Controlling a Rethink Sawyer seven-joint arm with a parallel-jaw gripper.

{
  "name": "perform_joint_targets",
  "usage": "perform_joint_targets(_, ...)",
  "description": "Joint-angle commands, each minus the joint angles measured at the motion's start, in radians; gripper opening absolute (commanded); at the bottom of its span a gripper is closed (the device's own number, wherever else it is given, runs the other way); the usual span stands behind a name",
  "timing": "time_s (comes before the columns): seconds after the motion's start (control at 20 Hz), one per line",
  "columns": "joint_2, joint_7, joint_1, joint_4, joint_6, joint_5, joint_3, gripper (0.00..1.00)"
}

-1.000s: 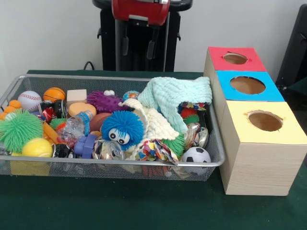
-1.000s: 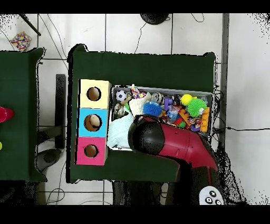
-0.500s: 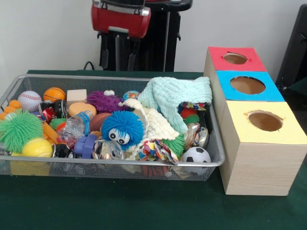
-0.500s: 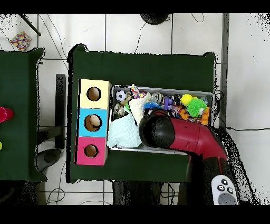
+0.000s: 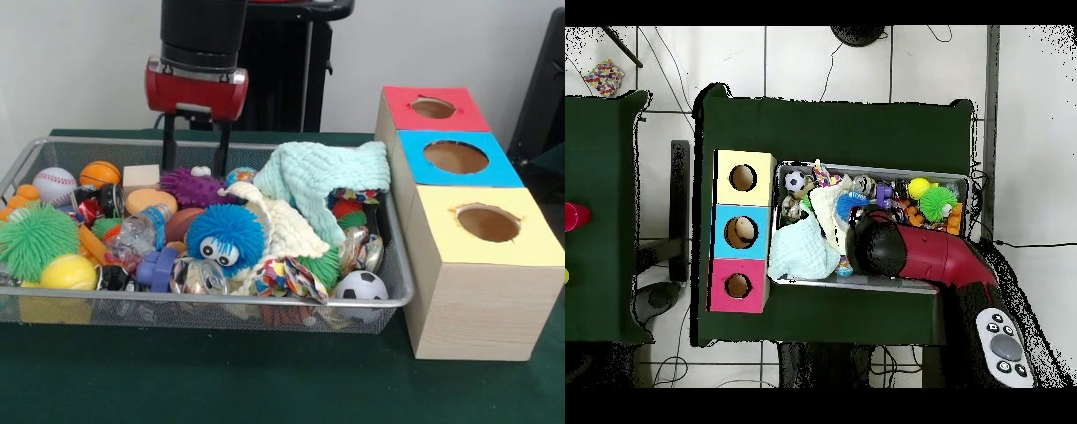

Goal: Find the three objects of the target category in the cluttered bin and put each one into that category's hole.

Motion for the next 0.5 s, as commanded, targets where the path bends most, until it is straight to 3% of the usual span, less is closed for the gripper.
perform_joint_targets(0.05, 0.087, 0.002, -0.018, -0.020, -0.063, -0.077, 0.109, 1.00)
perform_joint_targets(0.5, 0.145, 0.074, 0.022, -0.018, -0.130, -0.089, 0.075, 1.00)
